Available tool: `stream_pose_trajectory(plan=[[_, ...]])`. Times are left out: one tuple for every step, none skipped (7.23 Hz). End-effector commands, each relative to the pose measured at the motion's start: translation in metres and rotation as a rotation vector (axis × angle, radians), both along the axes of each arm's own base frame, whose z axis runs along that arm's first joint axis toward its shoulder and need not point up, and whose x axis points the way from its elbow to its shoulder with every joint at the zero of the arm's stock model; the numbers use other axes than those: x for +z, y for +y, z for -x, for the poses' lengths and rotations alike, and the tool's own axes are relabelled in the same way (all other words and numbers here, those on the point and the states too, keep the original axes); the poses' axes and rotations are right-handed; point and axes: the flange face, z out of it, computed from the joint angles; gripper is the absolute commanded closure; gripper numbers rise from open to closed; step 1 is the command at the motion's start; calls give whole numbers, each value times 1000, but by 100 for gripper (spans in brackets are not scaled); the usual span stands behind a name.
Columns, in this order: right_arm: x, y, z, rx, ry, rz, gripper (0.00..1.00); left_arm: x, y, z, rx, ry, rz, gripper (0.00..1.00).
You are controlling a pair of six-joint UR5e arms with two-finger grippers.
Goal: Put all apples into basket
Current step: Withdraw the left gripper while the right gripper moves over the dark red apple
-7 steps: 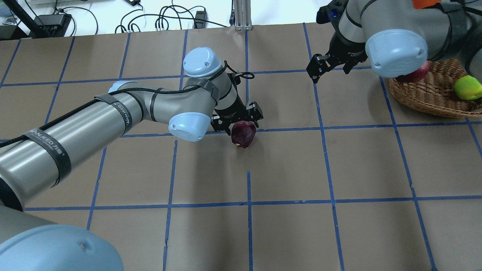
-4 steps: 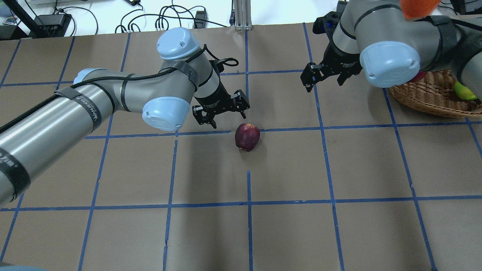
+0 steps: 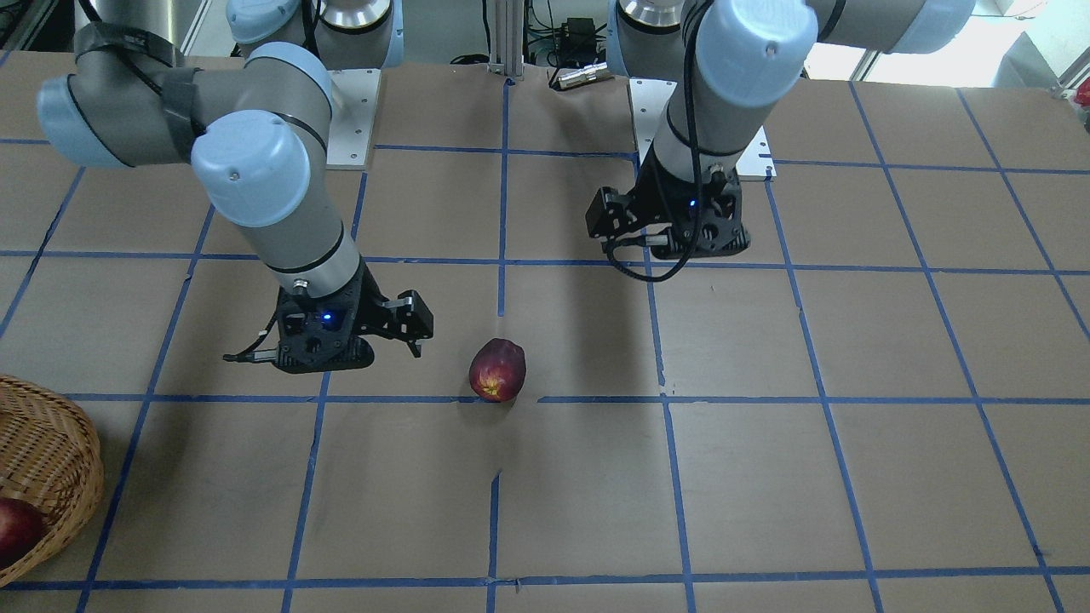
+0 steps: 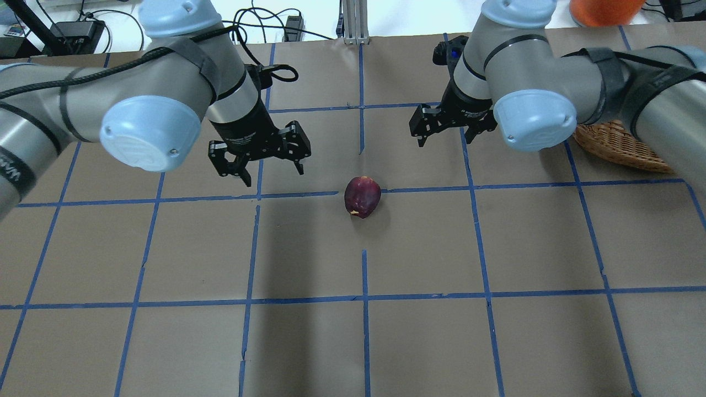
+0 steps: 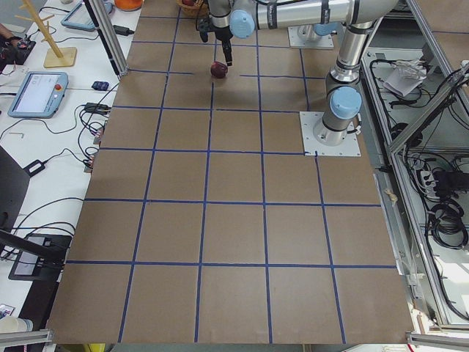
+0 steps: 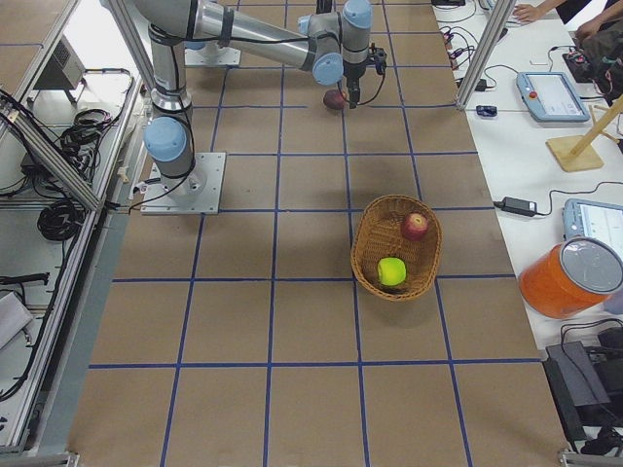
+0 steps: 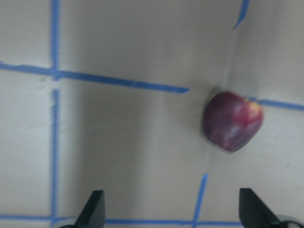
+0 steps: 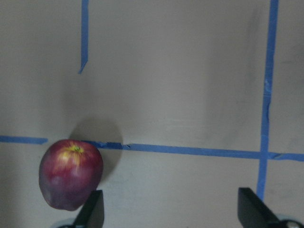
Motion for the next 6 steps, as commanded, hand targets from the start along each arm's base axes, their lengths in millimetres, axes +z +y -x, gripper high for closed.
stream_pose_trajectory(plan=[[-31,10,-48,-44,-33,58,0,55,31,-17,-36,-50,73,0],[-37,9,-62,-114,-41,46,0,60,27,-32,-97,-44,90,0],[-52,12,-76,-121,-46,49,0,73,15,-55,-115,-26,162,0],[-61,19,-95,-108,-48,40,0,78,7,-69,-74,24,189,0],[-79,19,-110,-124,-58,50,0,81,3,-71,-52,62,196,0],[-102,17,-120,-138,-55,68,0,81,4,-68,-59,63,186,0]])
